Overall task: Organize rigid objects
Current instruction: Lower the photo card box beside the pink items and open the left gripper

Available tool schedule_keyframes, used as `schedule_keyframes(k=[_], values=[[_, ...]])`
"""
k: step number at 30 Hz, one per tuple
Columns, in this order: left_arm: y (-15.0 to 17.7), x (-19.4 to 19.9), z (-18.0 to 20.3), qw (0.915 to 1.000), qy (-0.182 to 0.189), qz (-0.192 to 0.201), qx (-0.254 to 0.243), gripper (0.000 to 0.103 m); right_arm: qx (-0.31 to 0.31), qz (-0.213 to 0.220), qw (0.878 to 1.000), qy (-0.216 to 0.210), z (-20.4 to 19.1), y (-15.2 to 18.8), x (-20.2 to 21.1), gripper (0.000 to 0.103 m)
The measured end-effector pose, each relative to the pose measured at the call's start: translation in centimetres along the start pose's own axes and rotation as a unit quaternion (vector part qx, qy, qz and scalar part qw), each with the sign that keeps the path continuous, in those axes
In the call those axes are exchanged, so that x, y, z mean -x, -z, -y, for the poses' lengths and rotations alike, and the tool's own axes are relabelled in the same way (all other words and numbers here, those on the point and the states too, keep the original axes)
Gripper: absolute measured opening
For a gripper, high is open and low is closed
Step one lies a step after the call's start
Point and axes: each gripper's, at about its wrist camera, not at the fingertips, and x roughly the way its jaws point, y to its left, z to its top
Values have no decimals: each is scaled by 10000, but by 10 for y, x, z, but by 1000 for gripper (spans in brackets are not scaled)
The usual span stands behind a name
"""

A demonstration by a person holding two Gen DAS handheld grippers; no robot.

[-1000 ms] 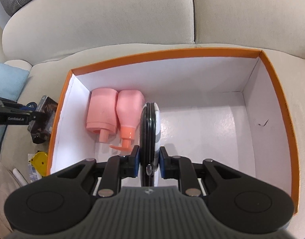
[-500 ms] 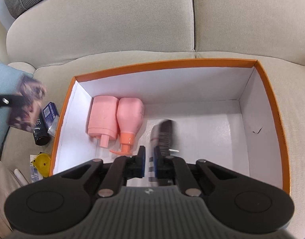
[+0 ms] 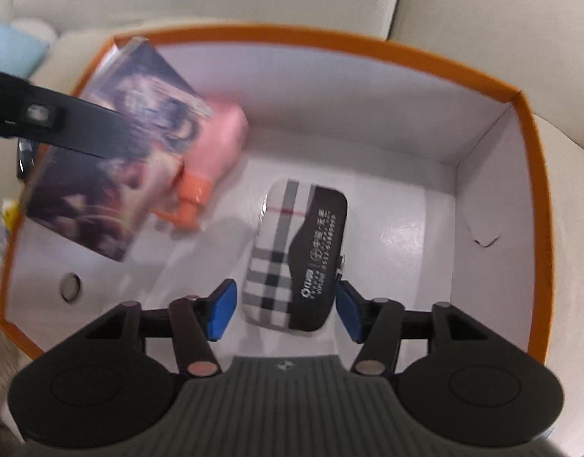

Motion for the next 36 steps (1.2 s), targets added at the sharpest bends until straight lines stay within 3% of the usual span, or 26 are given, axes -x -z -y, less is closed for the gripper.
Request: schedule_keyframes(k=[4, 7, 14, 23, 32, 36], values=[[-4, -13, 0, 9999, -73, -107, 110, 25, 290, -231, 9993, 21, -4, -7, -15, 70], [-7, -22, -2, 9996, -114, -121, 236, 25, 333, -469, 9983, 45, -3, -13, -30, 57], [-18, -55, 2, 9987, -172, -49, 478, 25, -554, -431, 9969, -360, 37, -23, -37, 50], [-22, -72, -1, 9972, -196, 78, 715, 25, -1394, -5, 9902, -135, 67, -23, -34, 45], [-24, -89, -1, 9972, -103, 113, 737, 25, -623, -64, 9980, -85, 61, -9, -24, 46], [-26, -91, 3, 9972, -555, -186, 470, 30, -309, -127, 9994, -71, 59, 0, -24, 54]])
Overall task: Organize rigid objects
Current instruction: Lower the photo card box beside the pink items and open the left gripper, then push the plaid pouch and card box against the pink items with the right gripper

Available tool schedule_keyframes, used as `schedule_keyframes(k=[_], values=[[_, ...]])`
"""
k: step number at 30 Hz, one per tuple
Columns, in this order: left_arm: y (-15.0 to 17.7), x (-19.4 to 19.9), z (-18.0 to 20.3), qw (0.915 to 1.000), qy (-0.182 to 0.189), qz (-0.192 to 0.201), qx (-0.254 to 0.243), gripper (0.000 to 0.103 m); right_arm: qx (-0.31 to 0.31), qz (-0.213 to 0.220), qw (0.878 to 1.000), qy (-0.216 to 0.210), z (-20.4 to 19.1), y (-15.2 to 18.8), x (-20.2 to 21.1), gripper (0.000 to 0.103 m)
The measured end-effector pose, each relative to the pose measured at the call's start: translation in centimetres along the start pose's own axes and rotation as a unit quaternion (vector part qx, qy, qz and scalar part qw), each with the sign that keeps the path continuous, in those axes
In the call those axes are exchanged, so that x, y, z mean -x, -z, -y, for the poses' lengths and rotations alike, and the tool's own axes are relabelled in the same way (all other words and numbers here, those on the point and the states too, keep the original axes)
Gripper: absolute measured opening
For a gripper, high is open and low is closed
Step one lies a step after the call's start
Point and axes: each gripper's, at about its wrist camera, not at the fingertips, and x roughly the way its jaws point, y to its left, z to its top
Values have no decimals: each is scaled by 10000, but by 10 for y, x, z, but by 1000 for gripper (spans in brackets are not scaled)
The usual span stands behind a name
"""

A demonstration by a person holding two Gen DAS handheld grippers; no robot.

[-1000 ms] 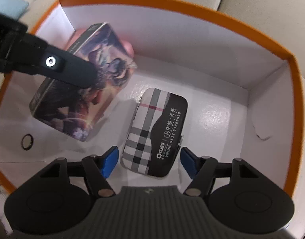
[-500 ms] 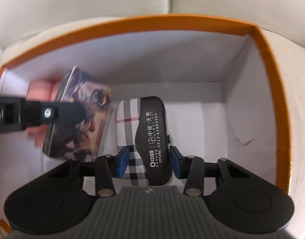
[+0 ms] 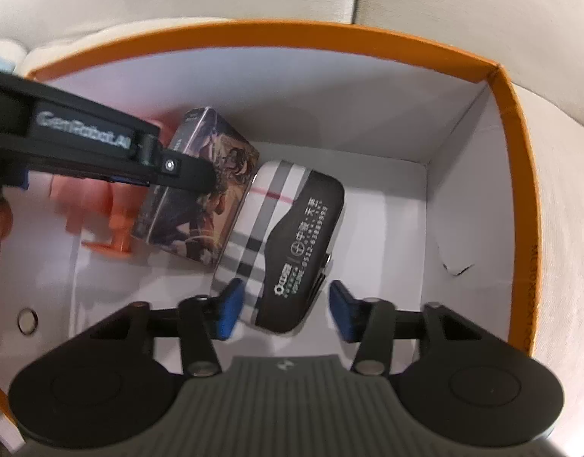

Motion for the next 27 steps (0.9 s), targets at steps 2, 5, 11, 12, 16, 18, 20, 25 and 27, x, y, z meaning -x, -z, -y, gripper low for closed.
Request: schedule_keyframes(k=[2, 5, 11, 12, 16, 18, 20, 25, 27], values=[[0, 6, 7, 9993, -135, 73, -352, 37, 163, -29, 9999, -28, -3, 2, 0, 54], [0, 10, 16, 9963, -223, -139, -818, 41, 565, -54, 9984, 19, -11, 4, 0, 54], [11, 15, 21, 9851, -375, -617, -1560, 42, 1388, -291, 9899, 37, -17, 6, -4, 57], [12, 15, 21, 9833, -373, -680, -1646, 41, 1458, -319, 9888, 29, -16, 6, -4, 57], [23, 10, 21, 9768, -375, -900, -1909, 41, 1722, -423, 9841, -92, -12, 5, -7, 59], [25, 4, 21, 9757, -358, -1032, -1901, 41, 1916, -494, 9802, -98, -12, 7, -10, 60], [26, -1, 21, 9760, -339, -1097, -1852, 41, 2164, -533, 9748, -63, -12, 10, -13, 60], [27, -6, 17, 9806, -322, -1120, -1574, 38, 3007, -402, 9528, 154, -18, 19, -14, 57], [27, -8, 16, 9834, -307, -1095, -1415, 37, 3225, -396, 9455, 215, -17, 20, -15, 55]])
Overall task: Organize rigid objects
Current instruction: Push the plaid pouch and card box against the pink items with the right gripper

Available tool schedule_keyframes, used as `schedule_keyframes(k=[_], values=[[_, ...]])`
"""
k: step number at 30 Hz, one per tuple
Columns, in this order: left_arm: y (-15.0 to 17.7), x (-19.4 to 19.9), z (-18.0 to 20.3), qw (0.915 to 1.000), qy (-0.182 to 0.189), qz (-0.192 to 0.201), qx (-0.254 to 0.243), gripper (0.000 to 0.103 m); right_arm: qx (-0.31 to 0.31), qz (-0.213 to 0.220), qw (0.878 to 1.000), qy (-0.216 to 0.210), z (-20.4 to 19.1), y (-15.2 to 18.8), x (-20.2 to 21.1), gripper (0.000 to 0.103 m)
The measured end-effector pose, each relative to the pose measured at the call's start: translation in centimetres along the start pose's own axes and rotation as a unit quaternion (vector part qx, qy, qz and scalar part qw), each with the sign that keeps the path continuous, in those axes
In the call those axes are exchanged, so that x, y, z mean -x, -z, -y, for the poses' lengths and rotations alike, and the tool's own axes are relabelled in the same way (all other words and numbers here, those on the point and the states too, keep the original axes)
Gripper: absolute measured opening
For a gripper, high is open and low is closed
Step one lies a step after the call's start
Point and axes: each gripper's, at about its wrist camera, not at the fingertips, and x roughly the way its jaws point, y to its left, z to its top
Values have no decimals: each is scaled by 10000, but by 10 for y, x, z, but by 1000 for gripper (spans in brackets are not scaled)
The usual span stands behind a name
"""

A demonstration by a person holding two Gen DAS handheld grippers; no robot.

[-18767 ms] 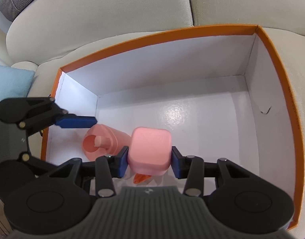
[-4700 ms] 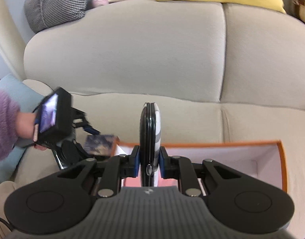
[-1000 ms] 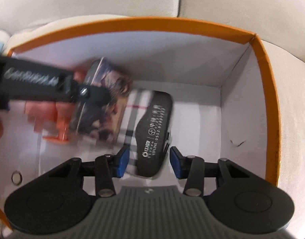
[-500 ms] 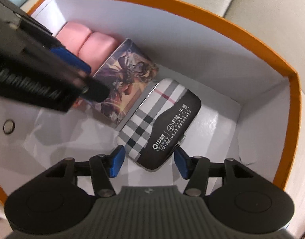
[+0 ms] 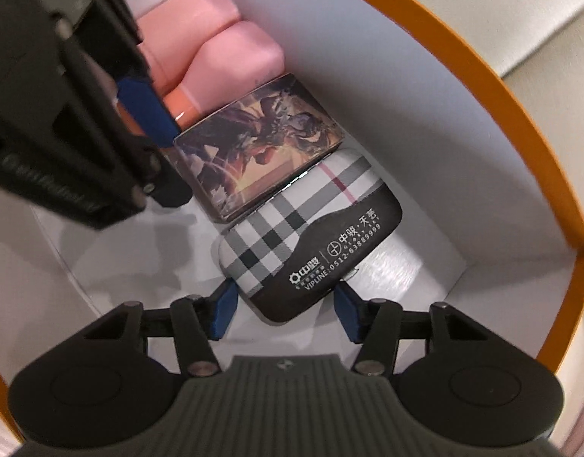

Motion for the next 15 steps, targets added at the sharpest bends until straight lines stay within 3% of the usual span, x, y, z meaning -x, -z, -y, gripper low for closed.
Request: schedule_keyframes(k=[7, 15], values=[[1, -2, -2, 9984, -40, 260, 494, 33, 679, -55, 9975, 196, 3, 4, 0, 53], [6, -1, 3, 9983, -121, 240, 524, 32, 617, -96, 9979, 143, 2, 19, 1, 54]])
